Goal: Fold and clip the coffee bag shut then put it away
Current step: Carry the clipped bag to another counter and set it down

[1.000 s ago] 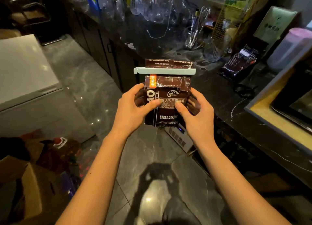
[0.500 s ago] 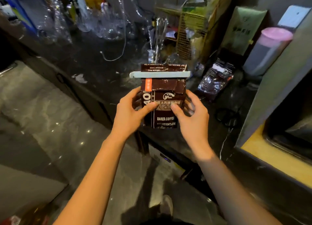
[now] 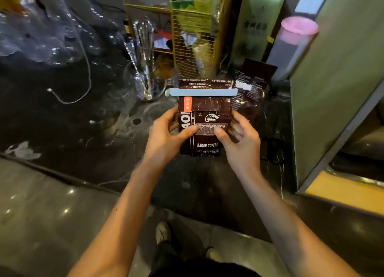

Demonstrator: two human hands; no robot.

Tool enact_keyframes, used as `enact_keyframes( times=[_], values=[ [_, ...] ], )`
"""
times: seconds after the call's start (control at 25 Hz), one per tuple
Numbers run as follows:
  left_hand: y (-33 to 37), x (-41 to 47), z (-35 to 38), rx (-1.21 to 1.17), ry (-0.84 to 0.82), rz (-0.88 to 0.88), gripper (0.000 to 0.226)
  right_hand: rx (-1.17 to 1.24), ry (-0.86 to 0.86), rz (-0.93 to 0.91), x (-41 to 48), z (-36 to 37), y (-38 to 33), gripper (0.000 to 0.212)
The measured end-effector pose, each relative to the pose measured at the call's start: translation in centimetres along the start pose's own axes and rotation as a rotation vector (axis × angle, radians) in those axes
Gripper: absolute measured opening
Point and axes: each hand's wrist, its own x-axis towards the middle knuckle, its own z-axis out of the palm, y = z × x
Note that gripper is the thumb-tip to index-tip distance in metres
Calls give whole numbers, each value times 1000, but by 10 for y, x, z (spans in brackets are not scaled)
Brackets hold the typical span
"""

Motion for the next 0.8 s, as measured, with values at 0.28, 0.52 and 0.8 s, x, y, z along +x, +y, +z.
enact_keyframes(
  times=[0.28,0.52,0.8],
  values=[
    [-49,58,-3,1,-261,-30,48,-36,199,154,9,29,26,54],
    [-75,75,43,12,-360,-99,50,-80,218,228,15,-1,63,56],
    [-82,89,101,73,-382,-140,55,-70,138,250,32,-54,97,55]
  ],
)
